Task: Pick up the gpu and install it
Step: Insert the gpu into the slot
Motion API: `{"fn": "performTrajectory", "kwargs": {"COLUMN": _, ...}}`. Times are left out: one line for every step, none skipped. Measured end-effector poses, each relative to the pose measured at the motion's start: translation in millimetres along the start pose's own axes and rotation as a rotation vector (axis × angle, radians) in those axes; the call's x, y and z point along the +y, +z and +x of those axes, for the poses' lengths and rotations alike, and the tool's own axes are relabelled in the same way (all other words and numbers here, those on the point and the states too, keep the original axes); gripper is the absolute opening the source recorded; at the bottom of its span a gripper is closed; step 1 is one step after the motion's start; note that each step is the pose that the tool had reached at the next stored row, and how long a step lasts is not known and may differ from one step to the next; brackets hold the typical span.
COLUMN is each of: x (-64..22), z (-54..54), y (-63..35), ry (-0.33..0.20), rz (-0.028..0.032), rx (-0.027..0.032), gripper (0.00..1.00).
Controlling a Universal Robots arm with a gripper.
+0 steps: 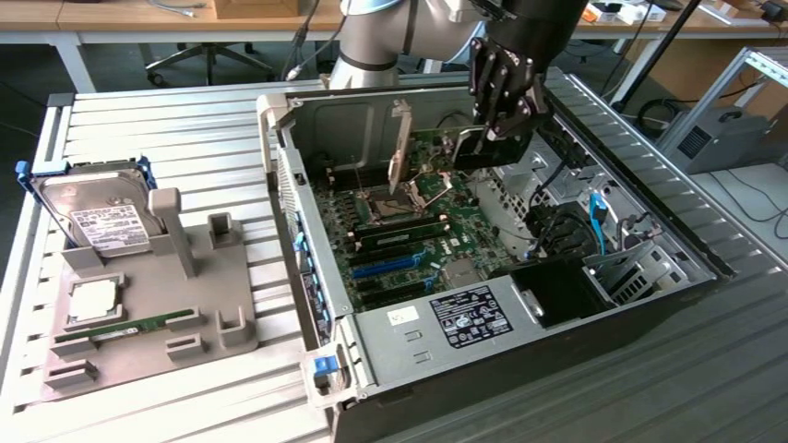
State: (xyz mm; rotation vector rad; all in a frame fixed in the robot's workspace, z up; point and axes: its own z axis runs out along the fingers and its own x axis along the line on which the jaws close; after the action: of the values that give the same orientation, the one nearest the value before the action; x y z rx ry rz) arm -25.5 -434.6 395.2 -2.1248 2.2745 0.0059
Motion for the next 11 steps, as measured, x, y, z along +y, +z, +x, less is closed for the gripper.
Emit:
{"fn": "performTrajectory", "kwargs": {"x": 0.0, "z": 0.0, "y": 0.0, "ry": 0.000, "rz": 0.0000, "rx": 0.0001, "gripper": 0.27}}
{"fn": "performTrajectory", "kwargs": {"x": 0.0, "z": 0.0, "y": 0.0, "ry": 0.000, "rz": -0.0001, "rx": 0.0002, "gripper": 0.27}}
{"fn": "performTrajectory", "kwargs": {"x": 0.0, "z": 0.0, "y": 0.0, "ry": 0.000, "rz": -0.0001, "rx": 0.0002, "gripper": 0.27}}
{"fn": "performTrajectory", "kwargs": {"x": 0.0, "z": 0.0, "y": 0.1, "ry": 0.000, "rz": 0.0000, "rx": 0.0001, "gripper": 0.27}}
{"fn": "performTrajectory", "kwargs": {"x": 0.0, "z": 0.0, "y": 0.1, "ry": 0.000, "rz": 0.0000, "rx": 0.0000, "gripper": 0.27}}
{"fn": "performTrajectory", "kwargs": {"x": 0.0, "z": 0.0, "y": 0.1, "ry": 0.000, "rz": 0.0000, "rx": 0.0000, "gripper": 0.27}}
{"fn": "performTrajectory", "kwargs": {"x": 0.0, "z": 0.0, "y": 0.1, "ry": 0.000, "rz": 0.0000, "rx": 0.0000, "gripper": 0.27}}
{"fn": "performTrajectory", "kwargs": {"x": 0.0, "z": 0.0, "y": 0.1, "ry": 0.000, "rz": 0.0000, "rx": 0.0000, "gripper": 0.27}}
{"fn": "performTrajectory", "kwargs": {"x": 0.0, "z": 0.0, "y": 0.1, "ry": 0.000, "rz": 0.0000, "rx": 0.0000, "gripper": 0.27}}
{"fn": "performTrajectory", "kwargs": {"x": 0.0, "z": 0.0, "y": 0.1, "ry": 0.000, "rz": 0.0000, "rx": 0.0000, "gripper": 0.27}}
{"fn": "performTrajectory", "kwargs": {"x": 0.0, "z": 0.0, "y": 0.1, "ry": 0.000, "rz": 0.0000, "rx": 0.0000, "gripper": 0.27}}
